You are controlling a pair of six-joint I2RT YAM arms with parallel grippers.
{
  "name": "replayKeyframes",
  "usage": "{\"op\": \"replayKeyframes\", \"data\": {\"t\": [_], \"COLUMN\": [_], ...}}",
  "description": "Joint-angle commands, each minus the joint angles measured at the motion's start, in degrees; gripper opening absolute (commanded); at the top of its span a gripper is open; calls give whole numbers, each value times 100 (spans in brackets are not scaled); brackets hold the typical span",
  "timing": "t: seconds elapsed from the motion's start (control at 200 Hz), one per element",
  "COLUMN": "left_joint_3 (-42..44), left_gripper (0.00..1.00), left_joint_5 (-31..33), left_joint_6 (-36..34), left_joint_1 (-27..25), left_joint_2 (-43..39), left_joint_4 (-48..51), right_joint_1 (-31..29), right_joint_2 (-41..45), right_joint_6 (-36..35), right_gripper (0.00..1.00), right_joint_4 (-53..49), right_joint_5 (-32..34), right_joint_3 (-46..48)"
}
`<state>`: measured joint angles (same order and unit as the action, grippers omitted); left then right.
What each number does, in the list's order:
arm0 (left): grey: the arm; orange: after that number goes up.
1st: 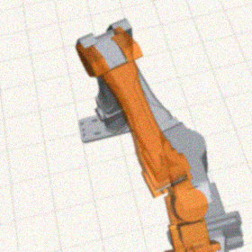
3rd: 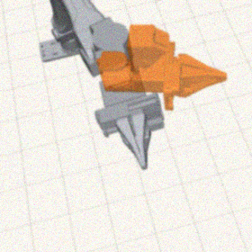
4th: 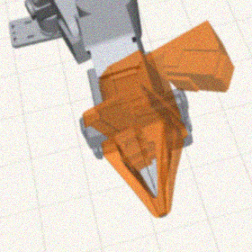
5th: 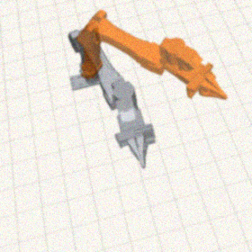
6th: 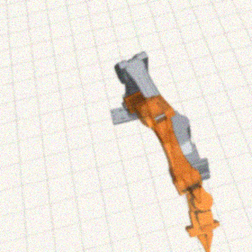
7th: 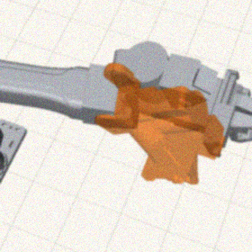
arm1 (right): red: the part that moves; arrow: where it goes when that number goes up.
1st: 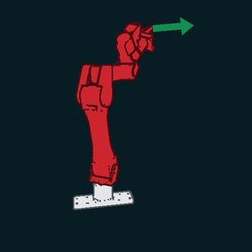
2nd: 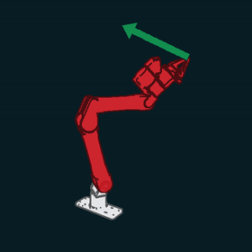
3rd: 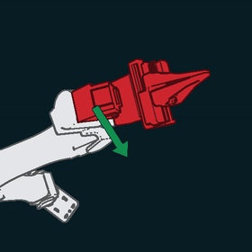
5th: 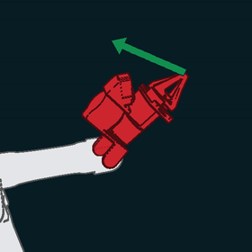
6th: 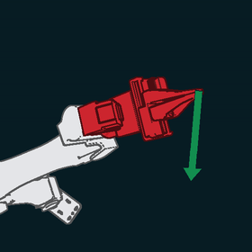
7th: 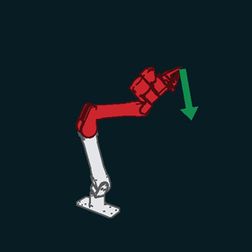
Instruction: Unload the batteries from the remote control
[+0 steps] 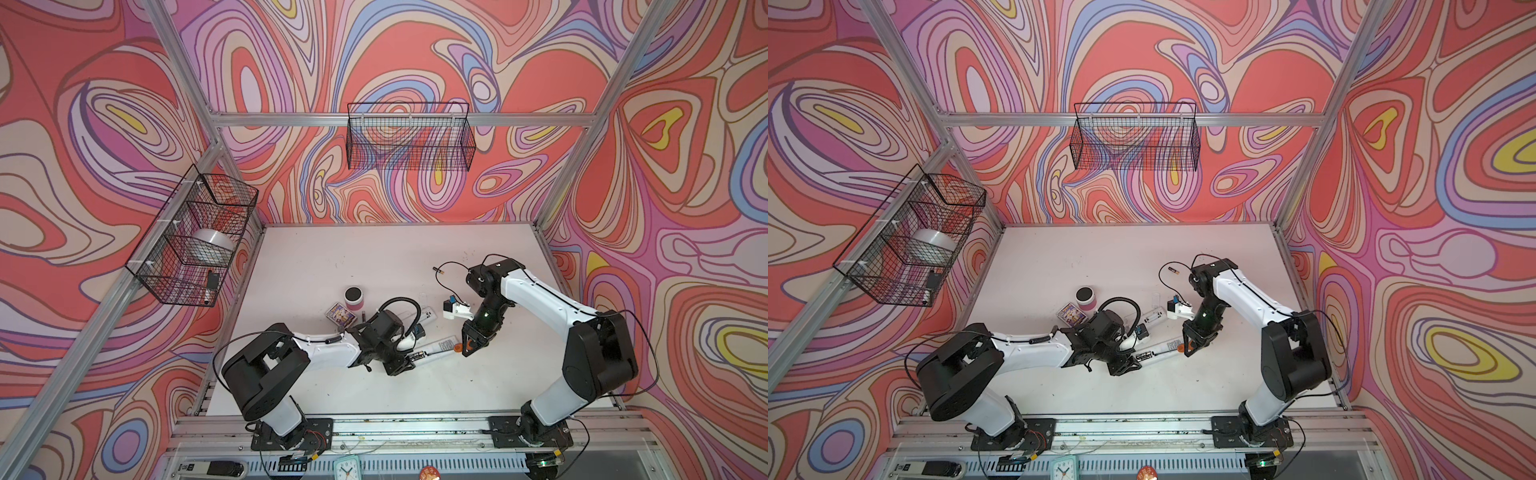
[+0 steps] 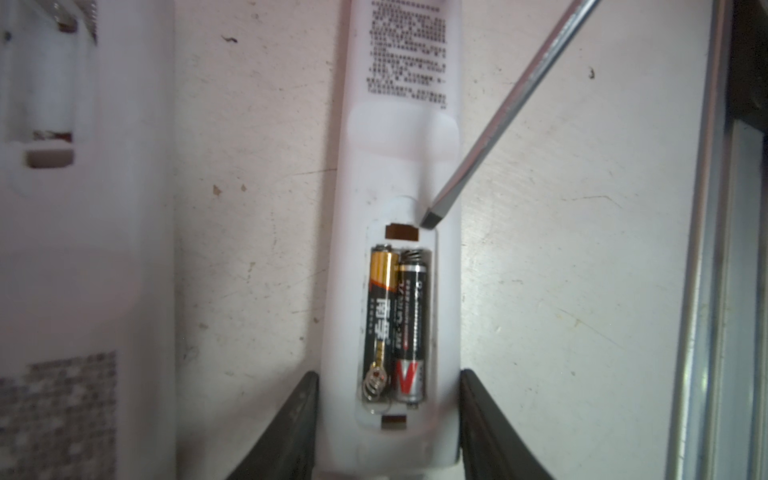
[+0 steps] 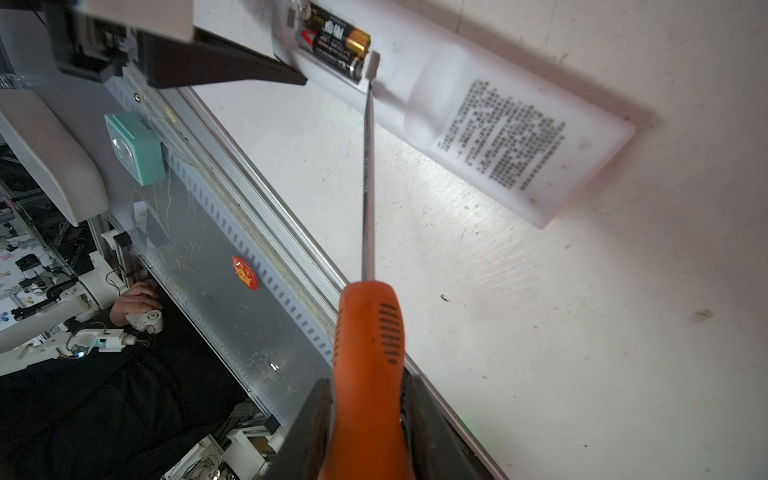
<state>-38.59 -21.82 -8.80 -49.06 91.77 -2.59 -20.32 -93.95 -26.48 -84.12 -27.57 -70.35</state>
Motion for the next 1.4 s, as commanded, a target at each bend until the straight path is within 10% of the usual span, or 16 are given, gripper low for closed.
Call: {"op": "replayKeyframes", "data": {"t": [0.0,1.397], "left_joint_3": [88,53], "left_gripper": [36,35], "left_joint_5": [11,77], "left_joint_6": [-9,-22], "left_joint_1": [25,26], "left_joint_2": [298,435], "left_joint_4": [460,452], "right_joint_1": [-25,-183], "right_joint_2": [-172,135], "right_joint_6": [72,178], "right_gripper": [0,0], "right_joint_4": [106,-281], "right_joint_5": [24,112], "right_joint_3": [-163,-747]}}
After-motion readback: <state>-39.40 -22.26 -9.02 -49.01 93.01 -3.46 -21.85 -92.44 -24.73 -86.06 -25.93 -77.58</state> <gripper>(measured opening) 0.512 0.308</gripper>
